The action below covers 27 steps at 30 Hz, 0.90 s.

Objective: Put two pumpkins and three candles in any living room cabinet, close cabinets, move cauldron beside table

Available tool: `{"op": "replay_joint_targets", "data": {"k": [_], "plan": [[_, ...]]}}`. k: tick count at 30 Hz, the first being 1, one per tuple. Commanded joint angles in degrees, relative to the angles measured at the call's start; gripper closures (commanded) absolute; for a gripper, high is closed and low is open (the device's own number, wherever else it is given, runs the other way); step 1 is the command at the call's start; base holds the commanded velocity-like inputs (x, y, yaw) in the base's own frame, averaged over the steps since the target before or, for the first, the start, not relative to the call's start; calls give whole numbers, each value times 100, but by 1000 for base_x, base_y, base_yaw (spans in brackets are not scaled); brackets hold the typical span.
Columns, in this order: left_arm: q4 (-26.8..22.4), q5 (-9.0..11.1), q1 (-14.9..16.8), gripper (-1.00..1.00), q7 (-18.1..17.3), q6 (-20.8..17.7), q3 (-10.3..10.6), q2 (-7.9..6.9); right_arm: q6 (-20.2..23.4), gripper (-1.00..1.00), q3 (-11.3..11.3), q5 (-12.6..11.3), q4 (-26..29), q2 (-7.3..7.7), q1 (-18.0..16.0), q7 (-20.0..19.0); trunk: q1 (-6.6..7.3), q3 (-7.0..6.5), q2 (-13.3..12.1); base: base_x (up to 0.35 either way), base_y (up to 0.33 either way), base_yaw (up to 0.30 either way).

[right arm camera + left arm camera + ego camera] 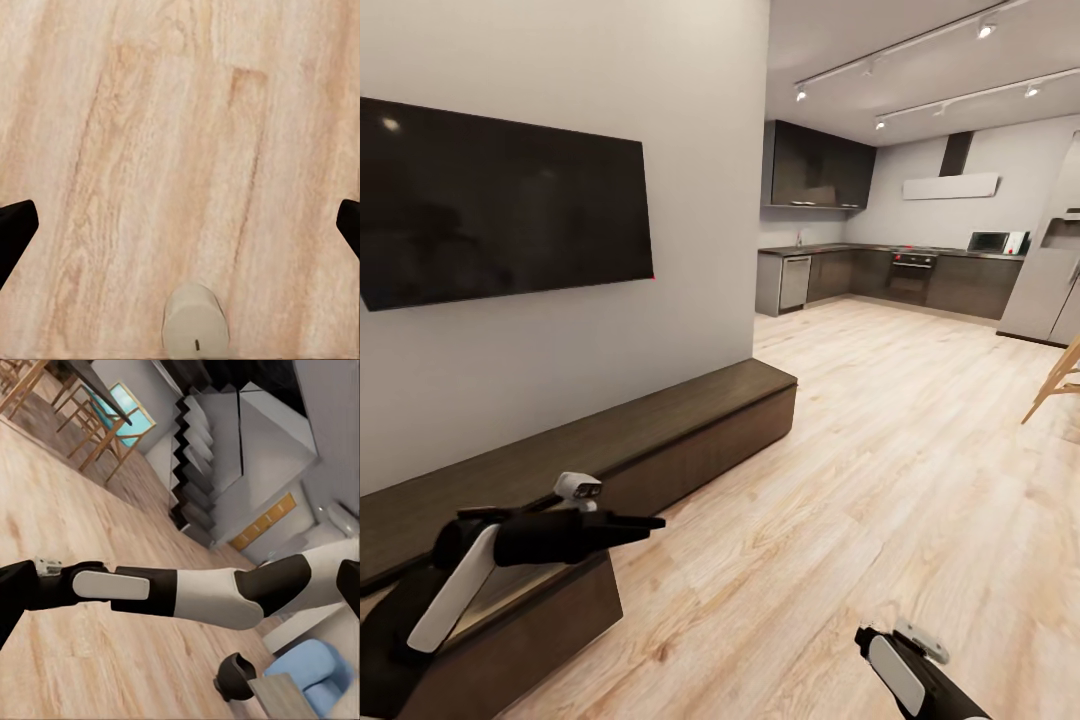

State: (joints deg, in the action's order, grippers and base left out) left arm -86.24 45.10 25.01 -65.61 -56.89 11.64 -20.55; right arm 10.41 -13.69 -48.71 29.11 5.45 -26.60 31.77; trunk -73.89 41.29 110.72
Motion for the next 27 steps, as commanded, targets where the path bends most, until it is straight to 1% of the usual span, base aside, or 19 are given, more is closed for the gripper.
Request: {"op": "replay_joint_targets", "data": {"k": [1,4,7,10,14,20,23,27], "plan": [[-2,62,1,-100,-5,-29,26,-6,166,-100,-44,-21,10,9,-3,37,1,6,3,0,0,0],[-5,126,-8,-100,-30,-28,49,-9,426,-100,-39,-28,6,22,-3,2,1,6,3,0,0,0],[-6,183,-12,-100,-158,-25,55,-10,540,-100,-41,-31,-21,26,-3,-20,1,6,3,0,0,0],[-6,209,-14,-100,-310,-24,57,-17,699,-100,-45,-22,-287,29,-3,-30,1,6,3,0,0,0],[-6,223,-17,-100,-377,-24,53,-19,761,-100,-39,11,-755,34,-3,-101,1,6,3,0,0,0],[-7,233,-17,-100,-391,-24,50,-19,738,-100,-38,25,-929,46,-3,-249,1,6,3,0,0,0],[-7,237,-15,-100,-396,-24,49,-19,729,-100,-41,28,-939,44,-3,-262,-65,60,123,0,0,0],[-7,336,-18,-100,-400,-24,49,-25,720,-100,-50,33,-943,38,-3,-268,-153,132,284,0,0,0]]}}
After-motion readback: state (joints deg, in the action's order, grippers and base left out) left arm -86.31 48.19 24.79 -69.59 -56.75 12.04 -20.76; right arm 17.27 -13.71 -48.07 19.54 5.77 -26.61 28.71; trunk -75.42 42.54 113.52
